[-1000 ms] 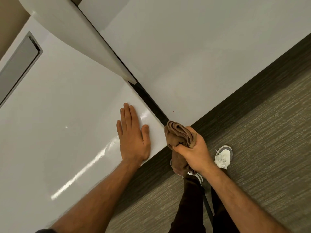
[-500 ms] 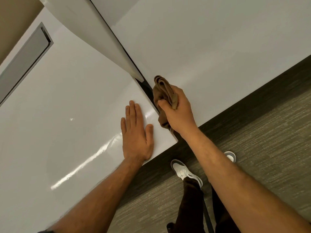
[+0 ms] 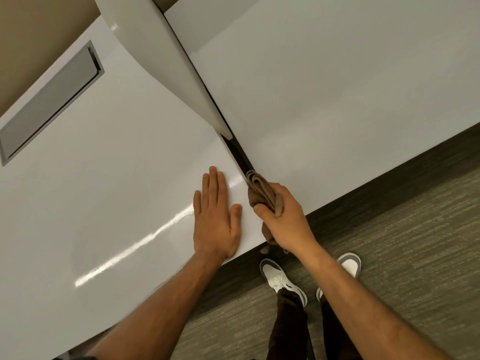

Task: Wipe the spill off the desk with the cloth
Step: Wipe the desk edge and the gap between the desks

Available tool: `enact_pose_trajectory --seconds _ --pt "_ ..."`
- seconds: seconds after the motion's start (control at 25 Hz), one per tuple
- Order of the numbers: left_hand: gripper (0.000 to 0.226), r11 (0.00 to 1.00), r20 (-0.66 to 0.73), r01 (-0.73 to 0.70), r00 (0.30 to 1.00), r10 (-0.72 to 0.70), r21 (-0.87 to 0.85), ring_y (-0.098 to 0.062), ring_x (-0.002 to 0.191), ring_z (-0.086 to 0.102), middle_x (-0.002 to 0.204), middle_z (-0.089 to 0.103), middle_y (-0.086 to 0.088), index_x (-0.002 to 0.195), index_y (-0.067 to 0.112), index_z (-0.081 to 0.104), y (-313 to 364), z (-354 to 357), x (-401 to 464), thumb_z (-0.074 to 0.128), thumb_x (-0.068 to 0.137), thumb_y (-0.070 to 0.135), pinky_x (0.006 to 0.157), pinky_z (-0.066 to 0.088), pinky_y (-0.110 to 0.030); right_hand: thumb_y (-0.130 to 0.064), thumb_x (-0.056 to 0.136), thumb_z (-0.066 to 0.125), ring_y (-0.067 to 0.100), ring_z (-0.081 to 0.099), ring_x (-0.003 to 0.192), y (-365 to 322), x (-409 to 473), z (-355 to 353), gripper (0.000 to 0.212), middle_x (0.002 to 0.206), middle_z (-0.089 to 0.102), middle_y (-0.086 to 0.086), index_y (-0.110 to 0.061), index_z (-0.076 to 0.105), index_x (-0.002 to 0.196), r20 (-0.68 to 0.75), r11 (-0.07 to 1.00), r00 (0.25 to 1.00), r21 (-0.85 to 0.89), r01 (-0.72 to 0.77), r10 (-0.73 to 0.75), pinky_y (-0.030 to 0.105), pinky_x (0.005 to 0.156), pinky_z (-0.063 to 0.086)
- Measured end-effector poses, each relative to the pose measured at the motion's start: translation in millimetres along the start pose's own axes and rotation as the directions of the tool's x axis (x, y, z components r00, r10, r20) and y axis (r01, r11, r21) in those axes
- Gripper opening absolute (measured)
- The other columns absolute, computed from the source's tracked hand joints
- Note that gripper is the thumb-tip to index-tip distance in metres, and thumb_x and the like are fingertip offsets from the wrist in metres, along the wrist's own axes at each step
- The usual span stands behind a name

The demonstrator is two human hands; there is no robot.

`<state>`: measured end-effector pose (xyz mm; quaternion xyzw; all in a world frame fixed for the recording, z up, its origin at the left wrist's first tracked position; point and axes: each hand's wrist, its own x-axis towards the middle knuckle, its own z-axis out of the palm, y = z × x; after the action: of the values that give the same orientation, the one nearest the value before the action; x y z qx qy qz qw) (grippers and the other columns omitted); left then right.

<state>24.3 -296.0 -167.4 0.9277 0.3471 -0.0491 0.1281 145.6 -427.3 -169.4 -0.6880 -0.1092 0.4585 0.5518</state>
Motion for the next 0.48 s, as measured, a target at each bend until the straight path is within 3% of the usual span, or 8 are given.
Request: enact_pose_trajectory --seconds 0.08,0.2,0.28,0.48 --pt "0.071 1.000 0.007 -0.004 1.000 0.004 -0.006 -0.011 0.162 -0.015 0.177 -0.013 0.004 0.169 0.019 -0.002 0.1 -1.1 -0.6 0.025 0.108 0.044 0.128 -0.017 -0.027 -0.026 0.094 0.072 -0.014 0.060 0.098 6.0 -18.4 -2.5 0.045 0.117 0.061 -0.019 -0.056 0.049 0.119 -0.022 0.999 1.000 0.042 -0.017 0.018 0.002 0.067 0.049" --pt "0.071 1.000 0.019 -0.017 1.000 0.018 -0.026 -0.012 0.162 -0.015 0.177 -0.012 0.002 0.169 0.018 -0.002 2.1 -1.2 -1.3 0.025 0.108 0.043 0.129 -0.014 -0.030 -0.019 0.091 0.074 -0.015 0.059 0.104 21.7 -43.7 3.0 0.060 0.115 0.060 -0.024 -0.072 0.049 0.107 -0.137 0.997 0.991 0.072 -0.001 0.011 -0.001 0.073 0.046" --pt "0.071 0.999 0.016 -0.017 1.000 0.017 -0.032 -0.012 0.161 -0.016 0.177 -0.012 0.001 0.169 0.017 -0.001 4.1 -2.3 -0.5 0.024 0.108 0.043 0.129 -0.013 -0.032 -0.017 0.090 0.075 -0.012 0.060 0.105 30.8 -57.2 11.3 0.060 0.112 0.060 -0.026 -0.069 0.052 0.109 -0.221 0.993 0.975 0.119 0.010 0.017 0.000 0.074 0.047" --pt "0.073 0.998 0.039 -0.014 0.999 0.017 -0.059 -0.011 0.160 -0.021 0.176 -0.016 0.001 0.168 0.018 -0.005 5.5 -6.2 1.6 0.021 0.106 0.044 0.130 -0.010 -0.037 -0.017 0.091 0.073 0.000 0.068 0.098 31.7 -72.1 47.5 0.039 0.110 0.067 -0.010 -0.045 0.056 0.112 -0.464 0.953 0.878 0.300 0.028 0.121 0.010 0.071 0.054"
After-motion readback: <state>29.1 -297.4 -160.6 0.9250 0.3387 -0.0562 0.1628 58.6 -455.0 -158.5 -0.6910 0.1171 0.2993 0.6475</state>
